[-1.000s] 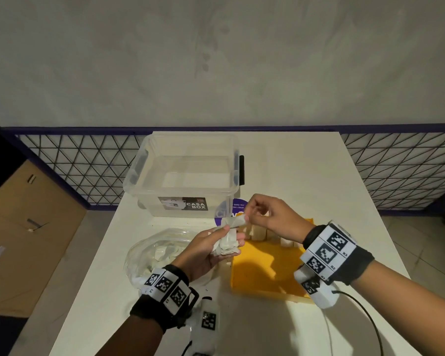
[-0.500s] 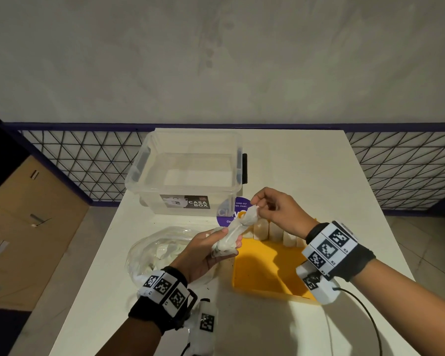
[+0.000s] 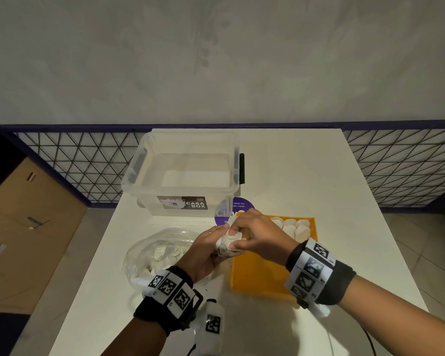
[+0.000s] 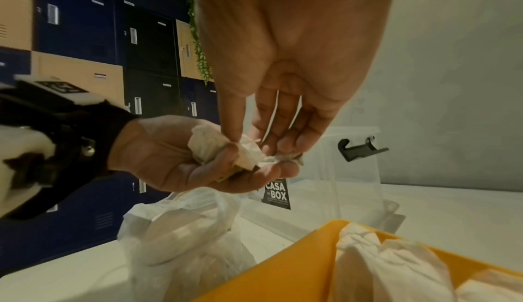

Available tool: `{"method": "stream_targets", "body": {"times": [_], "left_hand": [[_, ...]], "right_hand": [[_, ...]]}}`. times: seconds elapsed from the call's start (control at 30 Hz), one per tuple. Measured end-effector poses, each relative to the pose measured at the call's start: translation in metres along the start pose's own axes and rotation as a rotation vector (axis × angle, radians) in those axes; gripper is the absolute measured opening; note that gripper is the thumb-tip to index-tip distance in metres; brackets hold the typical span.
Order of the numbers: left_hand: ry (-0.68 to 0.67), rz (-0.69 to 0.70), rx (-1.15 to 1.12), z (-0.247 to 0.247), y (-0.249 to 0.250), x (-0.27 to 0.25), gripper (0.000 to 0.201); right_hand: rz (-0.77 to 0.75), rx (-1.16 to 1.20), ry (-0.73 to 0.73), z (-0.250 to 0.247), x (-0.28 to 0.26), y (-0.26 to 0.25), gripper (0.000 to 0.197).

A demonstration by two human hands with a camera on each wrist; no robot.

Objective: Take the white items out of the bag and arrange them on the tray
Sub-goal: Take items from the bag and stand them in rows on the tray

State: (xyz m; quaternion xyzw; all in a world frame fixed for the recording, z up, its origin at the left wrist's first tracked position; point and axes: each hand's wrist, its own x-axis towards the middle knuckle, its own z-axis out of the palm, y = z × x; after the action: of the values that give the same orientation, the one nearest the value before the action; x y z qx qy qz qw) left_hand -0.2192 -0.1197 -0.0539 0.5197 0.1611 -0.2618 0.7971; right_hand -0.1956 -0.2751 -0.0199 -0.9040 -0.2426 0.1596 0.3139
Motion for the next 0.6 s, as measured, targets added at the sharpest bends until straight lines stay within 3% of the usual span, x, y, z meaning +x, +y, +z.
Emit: {"method": "stream_targets", "body": {"times": [0.37, 0.6], "left_hand": [[-0.071, -0.005, -0.004, -0.002, -0.0022, -0.0029, 0.033], [-0.061, -0.031, -0.037, -0.0085, -0.0008, -0.0054, 0.03]], "right_hand": [[-0.019, -0.076, 0.034, 0.0025, 0.0007, 0.0023, 0.016], [0.074, 0.177, 0.115, -0.0075, 0.0003, 0.003, 0.014]]}}
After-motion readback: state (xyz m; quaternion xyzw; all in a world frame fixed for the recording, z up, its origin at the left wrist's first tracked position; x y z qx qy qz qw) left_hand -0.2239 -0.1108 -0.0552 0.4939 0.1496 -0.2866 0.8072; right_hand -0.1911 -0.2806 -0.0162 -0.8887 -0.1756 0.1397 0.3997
